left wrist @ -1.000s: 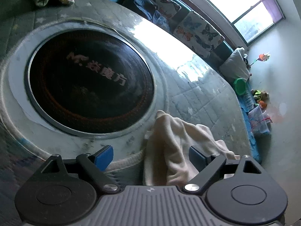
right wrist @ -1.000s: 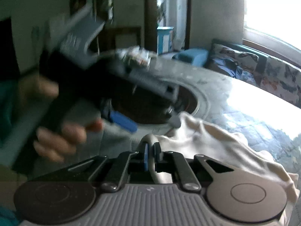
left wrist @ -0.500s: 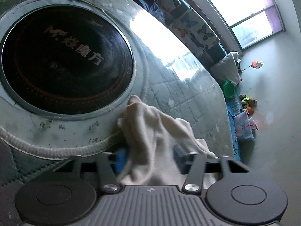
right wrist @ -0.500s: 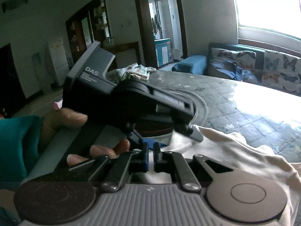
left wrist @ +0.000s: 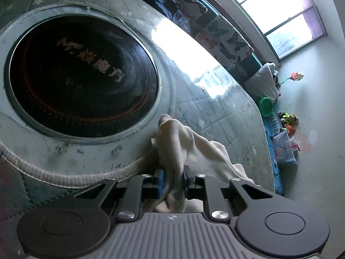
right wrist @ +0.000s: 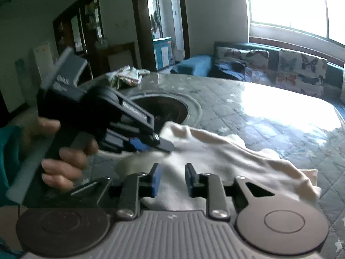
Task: Fold clothes
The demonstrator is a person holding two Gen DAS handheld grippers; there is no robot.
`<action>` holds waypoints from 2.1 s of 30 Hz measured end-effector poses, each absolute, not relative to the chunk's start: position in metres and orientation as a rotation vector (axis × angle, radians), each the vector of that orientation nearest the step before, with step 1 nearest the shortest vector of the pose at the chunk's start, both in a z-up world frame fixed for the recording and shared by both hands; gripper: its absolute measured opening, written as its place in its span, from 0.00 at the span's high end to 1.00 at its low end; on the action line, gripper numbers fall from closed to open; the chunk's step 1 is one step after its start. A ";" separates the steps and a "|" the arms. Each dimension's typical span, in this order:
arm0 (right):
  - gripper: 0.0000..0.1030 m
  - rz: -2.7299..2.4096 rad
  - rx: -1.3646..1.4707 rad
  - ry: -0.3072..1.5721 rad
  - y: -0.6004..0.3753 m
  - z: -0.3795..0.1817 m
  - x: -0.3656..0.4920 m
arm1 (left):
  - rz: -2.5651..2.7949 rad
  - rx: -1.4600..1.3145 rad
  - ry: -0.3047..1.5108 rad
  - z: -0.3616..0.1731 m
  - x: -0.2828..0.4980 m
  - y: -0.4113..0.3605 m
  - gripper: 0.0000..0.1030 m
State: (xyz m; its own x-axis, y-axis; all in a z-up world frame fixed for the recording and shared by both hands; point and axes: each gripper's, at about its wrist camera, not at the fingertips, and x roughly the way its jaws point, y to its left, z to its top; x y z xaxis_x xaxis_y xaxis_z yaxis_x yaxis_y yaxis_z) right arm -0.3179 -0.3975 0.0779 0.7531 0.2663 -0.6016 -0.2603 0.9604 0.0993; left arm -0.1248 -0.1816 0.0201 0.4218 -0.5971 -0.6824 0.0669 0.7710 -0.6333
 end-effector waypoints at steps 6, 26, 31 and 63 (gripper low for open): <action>0.59 0.164 0.018 0.630 -0.419 0.081 -0.328 | -0.458 -0.544 1.037 0.030 -0.127 -0.185 0.83; 0.86 -0.114 0.439 0.691 -0.553 0.034 -0.327 | -0.453 -0.328 0.954 0.047 -0.142 -0.214 0.83; 0.89 -0.099 0.423 0.633 -0.553 0.057 -0.338 | -0.475 -0.308 0.924 0.061 -0.143 -0.218 0.83; 0.93 -0.258 0.239 0.417 -0.603 0.183 -0.380 | -0.632 -0.194 0.821 0.129 -0.158 -0.334 0.83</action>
